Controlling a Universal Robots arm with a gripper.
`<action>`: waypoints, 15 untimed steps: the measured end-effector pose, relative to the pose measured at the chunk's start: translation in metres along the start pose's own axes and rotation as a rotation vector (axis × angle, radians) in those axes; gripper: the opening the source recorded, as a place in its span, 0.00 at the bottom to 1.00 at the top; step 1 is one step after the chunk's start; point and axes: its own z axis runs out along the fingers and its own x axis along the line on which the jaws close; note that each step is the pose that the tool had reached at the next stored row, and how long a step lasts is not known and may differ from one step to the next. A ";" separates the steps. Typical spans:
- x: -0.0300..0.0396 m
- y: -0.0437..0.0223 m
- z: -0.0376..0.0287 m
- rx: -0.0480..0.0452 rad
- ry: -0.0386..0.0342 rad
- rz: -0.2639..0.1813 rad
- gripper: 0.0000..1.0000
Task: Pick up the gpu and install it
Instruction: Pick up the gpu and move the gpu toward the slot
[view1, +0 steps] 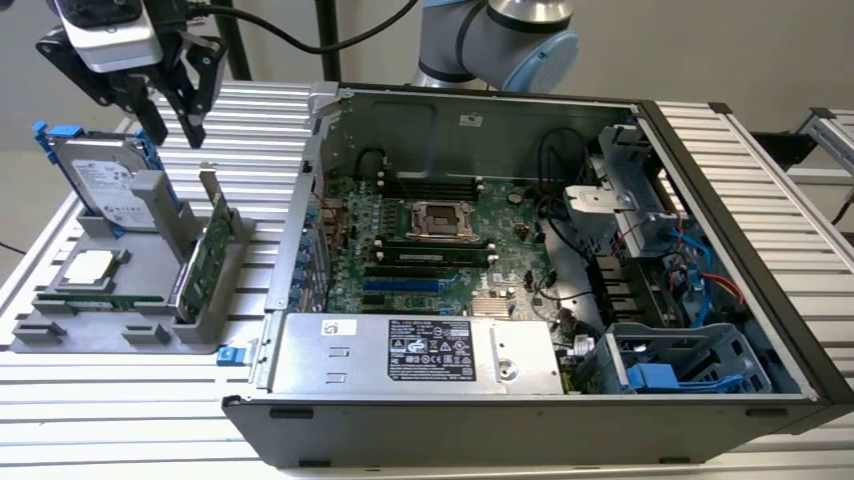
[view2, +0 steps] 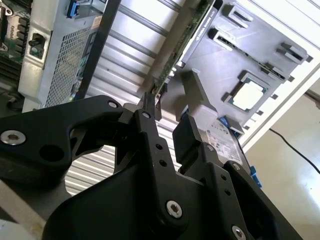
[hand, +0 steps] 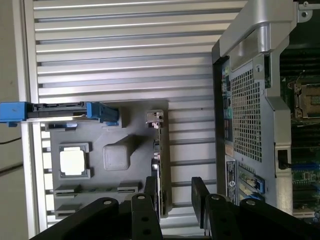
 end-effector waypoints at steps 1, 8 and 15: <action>0.0000 0.0000 0.0003 0.0000 0.0000 0.000 1.00; 0.0001 -0.0001 0.0028 0.0000 0.0001 0.000 1.00; 0.0001 -0.0004 0.0071 0.0000 0.0000 0.000 1.00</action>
